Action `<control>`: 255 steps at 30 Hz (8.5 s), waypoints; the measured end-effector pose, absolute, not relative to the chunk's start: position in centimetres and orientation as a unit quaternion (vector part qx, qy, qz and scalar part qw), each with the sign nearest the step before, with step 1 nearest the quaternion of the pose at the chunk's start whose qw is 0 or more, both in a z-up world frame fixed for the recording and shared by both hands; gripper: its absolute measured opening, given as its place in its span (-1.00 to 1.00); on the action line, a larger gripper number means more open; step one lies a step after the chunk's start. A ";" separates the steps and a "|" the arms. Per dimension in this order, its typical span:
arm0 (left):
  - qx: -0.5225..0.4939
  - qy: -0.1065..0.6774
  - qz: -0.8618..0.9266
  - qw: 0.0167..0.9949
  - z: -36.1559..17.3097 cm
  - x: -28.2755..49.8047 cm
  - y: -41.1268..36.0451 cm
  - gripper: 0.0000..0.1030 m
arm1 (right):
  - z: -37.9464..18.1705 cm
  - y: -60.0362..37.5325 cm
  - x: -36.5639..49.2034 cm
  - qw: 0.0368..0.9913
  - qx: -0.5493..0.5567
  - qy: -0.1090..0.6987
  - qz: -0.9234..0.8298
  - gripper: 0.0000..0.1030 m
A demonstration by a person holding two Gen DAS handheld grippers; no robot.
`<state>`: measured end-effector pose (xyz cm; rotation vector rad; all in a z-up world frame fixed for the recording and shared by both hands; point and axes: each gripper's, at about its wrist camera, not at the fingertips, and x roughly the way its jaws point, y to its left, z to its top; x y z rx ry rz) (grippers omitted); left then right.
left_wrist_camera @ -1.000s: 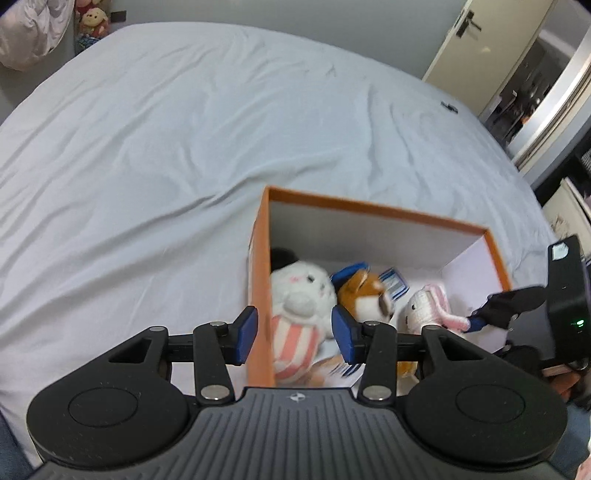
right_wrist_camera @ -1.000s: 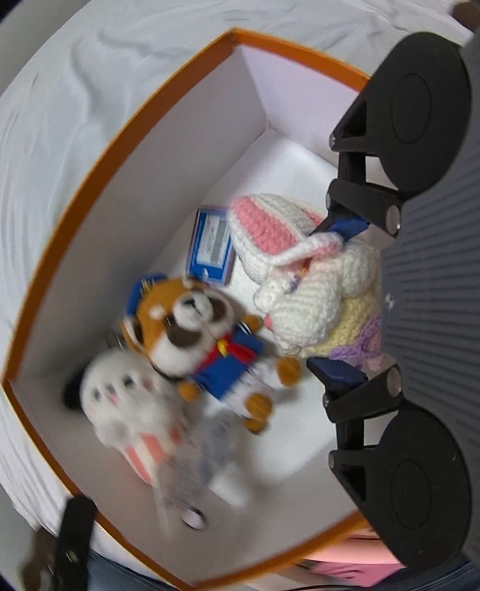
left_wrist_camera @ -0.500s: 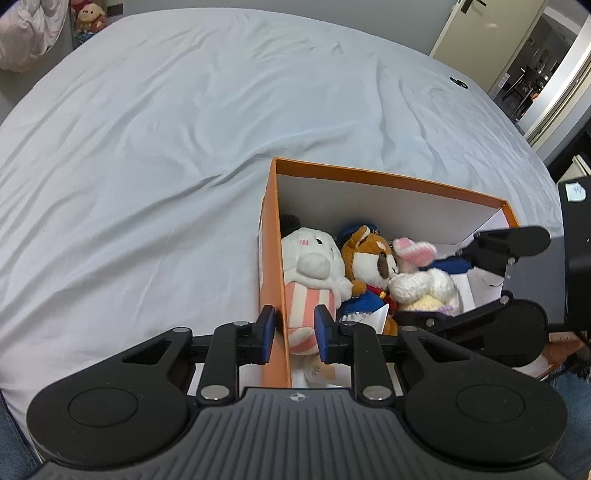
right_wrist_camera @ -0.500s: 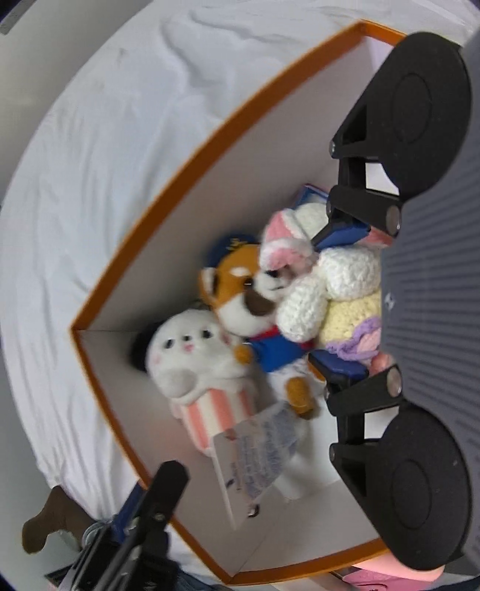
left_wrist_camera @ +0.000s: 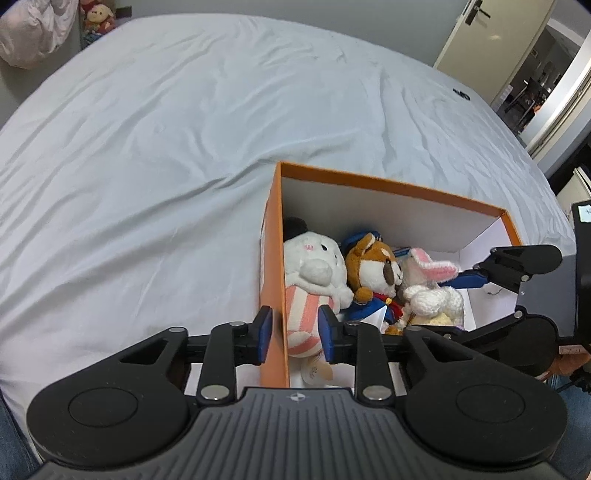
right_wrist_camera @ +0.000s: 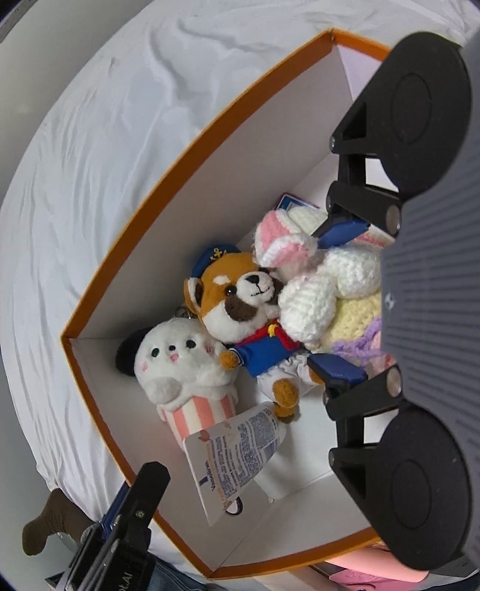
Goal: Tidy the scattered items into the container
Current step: 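Lower the lotion tube into the box and open the left tool, then withdraw both tools from the box toward the remaining items, then grasp the small gold box with the right tool while the left tool grasps the grey box, then carry the gold box and grey box over the orange box with both tools, then lower both boxes into the orange box and open both tools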
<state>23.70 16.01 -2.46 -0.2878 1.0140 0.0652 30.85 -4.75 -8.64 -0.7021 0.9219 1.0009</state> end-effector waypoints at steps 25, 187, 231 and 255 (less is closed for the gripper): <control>-0.057 0.484 -0.046 0.872 -2.6 22.8 10.7 -0.65 | -6.1 -9.6 24.7 0.805 -0.228 0.410 0.364 0.41; -0.160 0.582 -0.124 0.787 -9.8 3.6 2.7 -0.14 | -12.2 -19.1 9.2 0.758 -0.094 0.581 0.282 -0.04; -0.146 0.404 -0.074 0.900 5.9 11.9 8.6 -0.25 | 3.4 -14.2 18.1 0.849 -0.005 0.398 0.349 -0.07; -0.102 0.469 0.005 0.878 -1.0 20.3 10.0 -0.27 | -6.1 -8.4 26.4 0.811 0.046 0.506 0.290 -0.07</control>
